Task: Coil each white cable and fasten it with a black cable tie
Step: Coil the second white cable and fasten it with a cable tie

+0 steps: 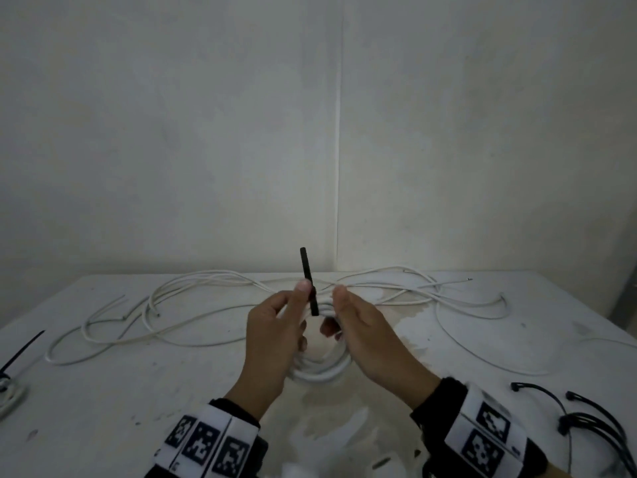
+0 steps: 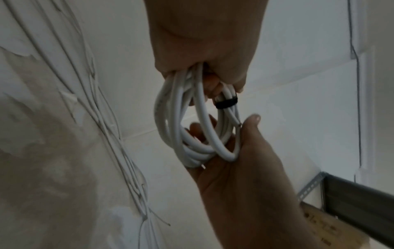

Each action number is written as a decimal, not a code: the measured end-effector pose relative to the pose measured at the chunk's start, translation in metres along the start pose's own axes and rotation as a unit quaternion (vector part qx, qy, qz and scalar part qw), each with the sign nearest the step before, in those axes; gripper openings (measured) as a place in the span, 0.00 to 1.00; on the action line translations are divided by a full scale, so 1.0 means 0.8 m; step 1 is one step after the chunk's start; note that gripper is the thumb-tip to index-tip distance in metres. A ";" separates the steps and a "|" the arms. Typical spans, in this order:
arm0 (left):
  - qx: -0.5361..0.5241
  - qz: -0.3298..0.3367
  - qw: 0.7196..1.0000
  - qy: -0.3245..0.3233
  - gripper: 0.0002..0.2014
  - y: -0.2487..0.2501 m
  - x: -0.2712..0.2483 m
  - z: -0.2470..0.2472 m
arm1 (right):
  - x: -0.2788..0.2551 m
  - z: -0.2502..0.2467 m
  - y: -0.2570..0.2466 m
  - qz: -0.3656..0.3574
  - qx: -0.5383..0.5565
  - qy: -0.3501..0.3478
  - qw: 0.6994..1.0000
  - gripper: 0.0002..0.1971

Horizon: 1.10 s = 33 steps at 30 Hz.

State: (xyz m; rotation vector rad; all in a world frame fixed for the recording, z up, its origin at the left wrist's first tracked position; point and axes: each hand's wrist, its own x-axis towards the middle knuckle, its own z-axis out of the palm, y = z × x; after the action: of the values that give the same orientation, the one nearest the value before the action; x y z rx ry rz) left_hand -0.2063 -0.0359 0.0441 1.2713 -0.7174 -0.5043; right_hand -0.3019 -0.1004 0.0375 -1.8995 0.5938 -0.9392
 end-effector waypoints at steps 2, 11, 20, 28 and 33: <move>-0.048 -0.033 0.998 -0.007 0.17 0.002 0.001 -0.002 | -0.006 0.004 0.003 -0.002 0.010 0.024 1.000 0.28; -0.235 -0.152 0.957 -0.072 0.28 -0.011 -0.015 -0.007 | 0.013 0.011 0.008 0.011 0.045 0.158 0.986 0.25; -0.221 -0.129 0.960 0.113 0.26 -0.007 -0.004 -0.022 | -0.009 0.043 0.006 -0.046 0.049 0.019 0.998 0.17; -0.140 -0.057 0.987 0.046 0.24 -0.013 0.009 -0.076 | -0.003 0.052 0.000 0.001 0.099 -0.117 0.988 0.15; 0.072 0.021 0.994 -0.081 0.09 -0.012 -0.001 -0.133 | 0.008 0.067 -0.001 0.026 0.103 -0.126 0.986 0.12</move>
State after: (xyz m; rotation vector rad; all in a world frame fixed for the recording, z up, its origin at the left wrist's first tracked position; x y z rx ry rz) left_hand -0.1289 0.0339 0.0205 1.3564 -0.9276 -0.5325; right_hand -0.2549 -0.0770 0.0245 -1.7714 0.3781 -0.6835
